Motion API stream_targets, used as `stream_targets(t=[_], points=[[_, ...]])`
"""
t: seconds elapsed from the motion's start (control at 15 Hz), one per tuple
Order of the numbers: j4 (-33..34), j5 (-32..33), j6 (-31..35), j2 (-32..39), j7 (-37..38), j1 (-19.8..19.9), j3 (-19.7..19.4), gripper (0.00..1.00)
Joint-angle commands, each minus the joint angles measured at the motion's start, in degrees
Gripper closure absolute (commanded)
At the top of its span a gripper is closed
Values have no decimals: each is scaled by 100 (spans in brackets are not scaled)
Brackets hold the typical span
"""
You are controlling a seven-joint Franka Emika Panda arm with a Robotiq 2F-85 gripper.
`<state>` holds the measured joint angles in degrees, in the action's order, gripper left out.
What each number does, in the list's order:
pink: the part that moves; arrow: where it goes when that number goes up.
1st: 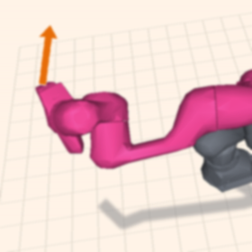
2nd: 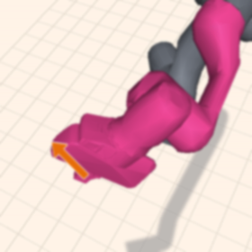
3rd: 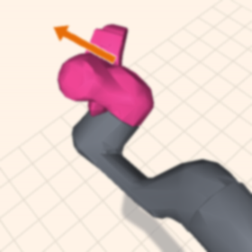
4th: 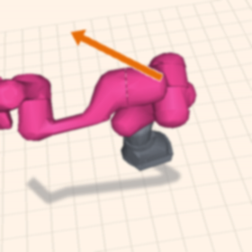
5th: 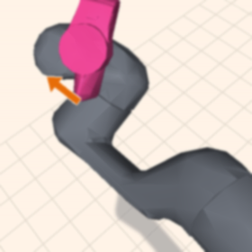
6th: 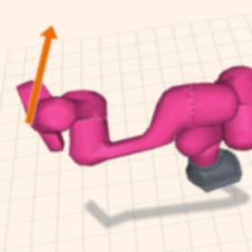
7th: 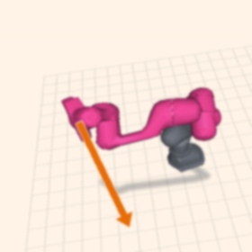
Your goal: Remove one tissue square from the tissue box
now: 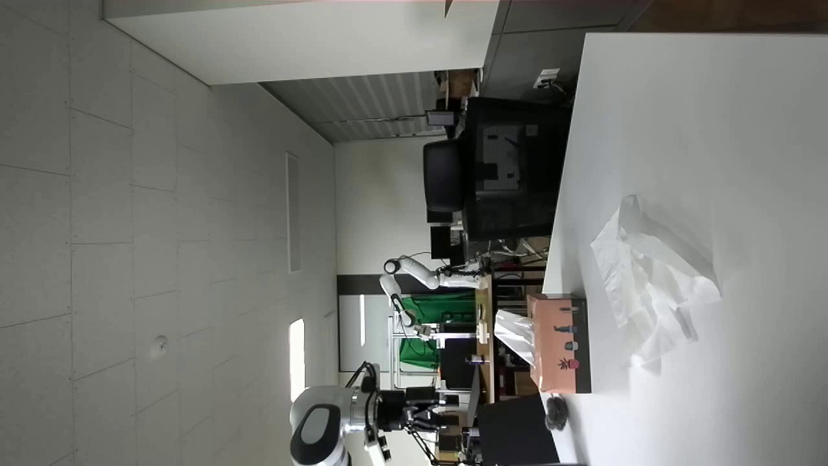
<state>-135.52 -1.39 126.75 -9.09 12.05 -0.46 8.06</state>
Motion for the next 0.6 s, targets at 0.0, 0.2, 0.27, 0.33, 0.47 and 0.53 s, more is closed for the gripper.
stream_targets(t=[0.0, 0.2, 0.27, 0.33, 0.47, 0.53], points=[[1209, 127, 460, 1389, 305, 55, -271, 0], [2100, 254, 1118, 2348, 1107, -69, -515, 0], [2373, 272, 1315, 2615, 1351, -149, -603, 0], [2667, 305, 1498, 2883, 1629, -253, -699, 0], [3320, 126, 1363, 3375, 2144, -444, -863, 0], [3647, 70, 1156, 3603, 2401, -542, -954, 0]])
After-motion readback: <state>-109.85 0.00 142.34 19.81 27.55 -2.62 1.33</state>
